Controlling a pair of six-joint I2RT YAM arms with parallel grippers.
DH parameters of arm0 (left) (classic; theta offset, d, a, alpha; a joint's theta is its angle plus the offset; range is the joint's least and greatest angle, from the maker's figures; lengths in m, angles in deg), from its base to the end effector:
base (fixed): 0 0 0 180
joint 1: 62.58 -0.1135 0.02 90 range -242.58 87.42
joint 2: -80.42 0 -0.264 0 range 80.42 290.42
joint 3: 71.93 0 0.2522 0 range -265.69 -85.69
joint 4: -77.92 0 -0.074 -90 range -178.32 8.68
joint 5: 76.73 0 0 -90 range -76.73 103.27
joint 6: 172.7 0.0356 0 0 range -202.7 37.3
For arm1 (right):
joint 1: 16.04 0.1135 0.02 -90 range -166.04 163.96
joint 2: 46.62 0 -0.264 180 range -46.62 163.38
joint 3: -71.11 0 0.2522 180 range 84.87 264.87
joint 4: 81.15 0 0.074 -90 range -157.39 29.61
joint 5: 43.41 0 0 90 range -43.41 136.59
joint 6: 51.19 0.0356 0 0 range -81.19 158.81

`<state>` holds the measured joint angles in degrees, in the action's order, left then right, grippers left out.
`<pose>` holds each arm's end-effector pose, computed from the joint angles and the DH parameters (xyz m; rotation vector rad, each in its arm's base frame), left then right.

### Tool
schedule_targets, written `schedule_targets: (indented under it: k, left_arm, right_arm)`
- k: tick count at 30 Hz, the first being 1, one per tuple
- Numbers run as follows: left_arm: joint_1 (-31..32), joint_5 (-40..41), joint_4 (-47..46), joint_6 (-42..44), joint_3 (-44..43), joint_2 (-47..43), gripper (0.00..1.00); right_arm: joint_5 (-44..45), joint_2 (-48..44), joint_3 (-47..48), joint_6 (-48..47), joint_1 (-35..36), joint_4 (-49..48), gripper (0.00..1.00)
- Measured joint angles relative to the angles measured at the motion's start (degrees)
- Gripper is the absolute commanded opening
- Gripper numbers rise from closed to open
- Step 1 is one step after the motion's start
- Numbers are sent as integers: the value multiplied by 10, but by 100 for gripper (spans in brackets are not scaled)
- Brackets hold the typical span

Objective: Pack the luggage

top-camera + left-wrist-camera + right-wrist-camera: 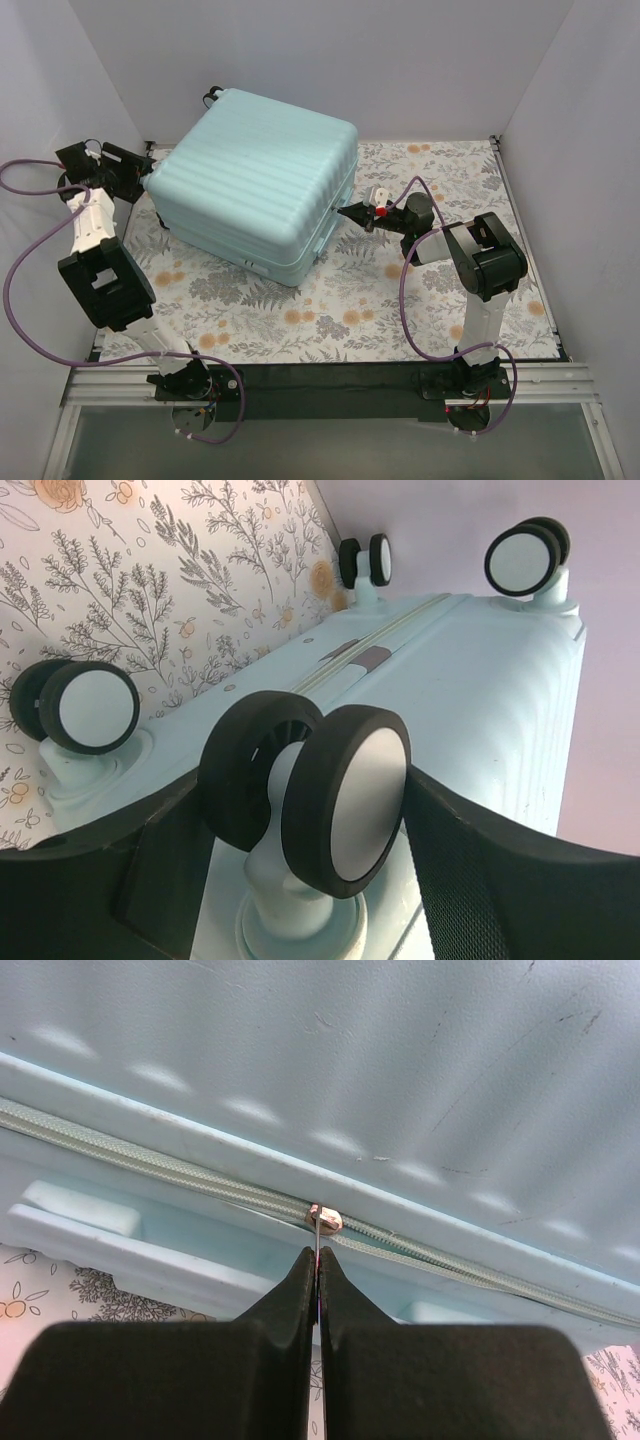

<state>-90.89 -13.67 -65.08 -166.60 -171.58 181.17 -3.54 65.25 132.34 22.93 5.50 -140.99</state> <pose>0.3639 0.1777 0.3028 -1.7949 1.5353 -1.0295 0.3377 0.1627 0.1790 -1.1108 1.0179 0.6934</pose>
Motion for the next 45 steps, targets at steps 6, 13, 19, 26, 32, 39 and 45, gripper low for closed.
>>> schedule_targets:
  k: [6,13,19,26,32,39,45]
  left_arm:
    - [-7,4,-49,-23,17,-2,73]
    - [-12,-11,-105,-31,48,-8,75]
    - [-14,-43,-137,-37,85,-25,64]
    - [-20,-61,-117,-50,95,-35,74]
    - [-27,-57,-139,-56,94,-37,83]
    - [-37,-62,-176,-61,116,-47,82]
    - [-40,-50,-168,-68,121,-47,49]
  right_arm:
    - [-2,0,0,-6,0,0,1]
    - [-2,0,0,-8,0,0,1]
    - [-2,0,0,-10,0,0,1]
    - [-6,0,1,-10,0,0,1]
    - [-8,0,2,-11,0,0,1]
    - [-14,0,8,-11,0,1,1]
    - [-19,0,12,-13,0,1,1]
